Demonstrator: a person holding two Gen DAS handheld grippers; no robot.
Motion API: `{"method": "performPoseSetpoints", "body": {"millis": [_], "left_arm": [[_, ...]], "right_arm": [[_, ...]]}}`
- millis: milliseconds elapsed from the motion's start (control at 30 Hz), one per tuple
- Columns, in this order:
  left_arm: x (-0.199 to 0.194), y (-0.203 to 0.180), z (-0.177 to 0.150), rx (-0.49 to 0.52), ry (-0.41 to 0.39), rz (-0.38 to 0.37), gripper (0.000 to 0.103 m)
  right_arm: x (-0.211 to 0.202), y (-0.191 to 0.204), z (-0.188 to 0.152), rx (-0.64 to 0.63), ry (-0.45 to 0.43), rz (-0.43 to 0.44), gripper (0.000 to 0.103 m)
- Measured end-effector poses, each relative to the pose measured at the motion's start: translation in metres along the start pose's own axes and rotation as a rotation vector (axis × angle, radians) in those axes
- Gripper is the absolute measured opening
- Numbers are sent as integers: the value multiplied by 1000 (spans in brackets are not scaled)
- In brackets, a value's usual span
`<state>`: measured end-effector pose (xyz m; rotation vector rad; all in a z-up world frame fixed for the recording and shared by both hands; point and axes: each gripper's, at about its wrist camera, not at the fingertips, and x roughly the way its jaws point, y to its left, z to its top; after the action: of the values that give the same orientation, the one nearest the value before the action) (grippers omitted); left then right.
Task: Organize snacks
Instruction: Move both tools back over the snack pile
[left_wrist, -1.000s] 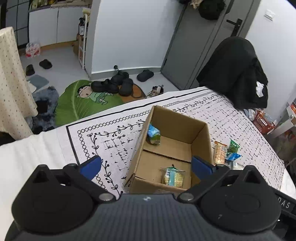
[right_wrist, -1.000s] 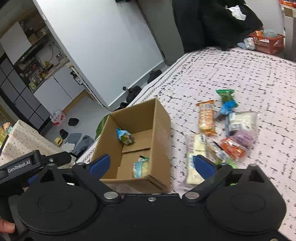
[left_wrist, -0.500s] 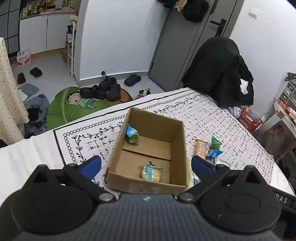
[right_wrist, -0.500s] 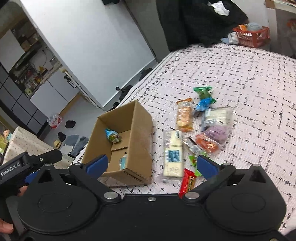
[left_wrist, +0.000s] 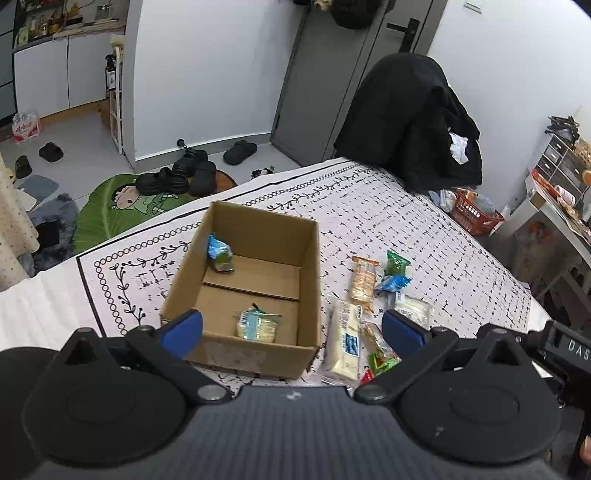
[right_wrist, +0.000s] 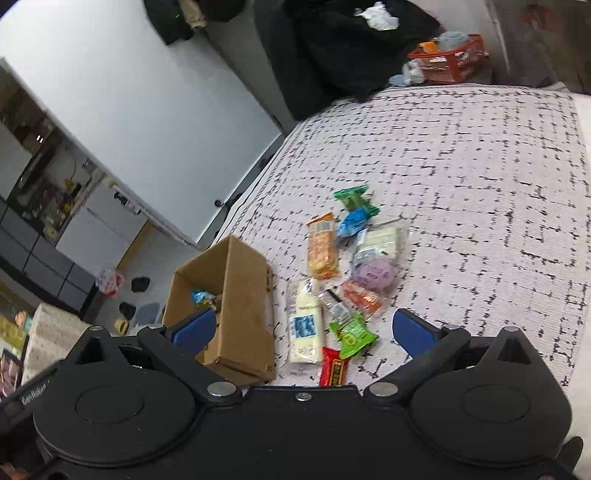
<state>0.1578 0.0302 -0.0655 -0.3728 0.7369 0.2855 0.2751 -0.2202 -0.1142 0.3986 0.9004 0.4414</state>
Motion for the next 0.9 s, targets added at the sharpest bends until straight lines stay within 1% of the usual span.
{"method": "performPoseSetpoints", "body": {"millis": [267,367,533,600,700,833,900], "left_arm": [[6,-19,-10,-6,1,15,102],[12,-25,-16,-14,15,3,102],[27,-33,-27,-34,50,-19,100],[32,-37,-31,-34,53,-22,97],[41,-42,-35,-39,72,-28,92],[53,-48,-43,-44,97,-31,88],[59,-48,-46,-52,111,-31,86]], "right_arm": [[2,-20,3,81,-6,18,103],[5,-29,2,132,-2,38,103],[9,-35,0,160,3,31,103],[12,-37,-1,174,8,30,103],[17,-40,-3,190,21,4,103],[24,-45,-4,209,24,-24,103],[27,-47,-6,223,29,-12,103]]}}
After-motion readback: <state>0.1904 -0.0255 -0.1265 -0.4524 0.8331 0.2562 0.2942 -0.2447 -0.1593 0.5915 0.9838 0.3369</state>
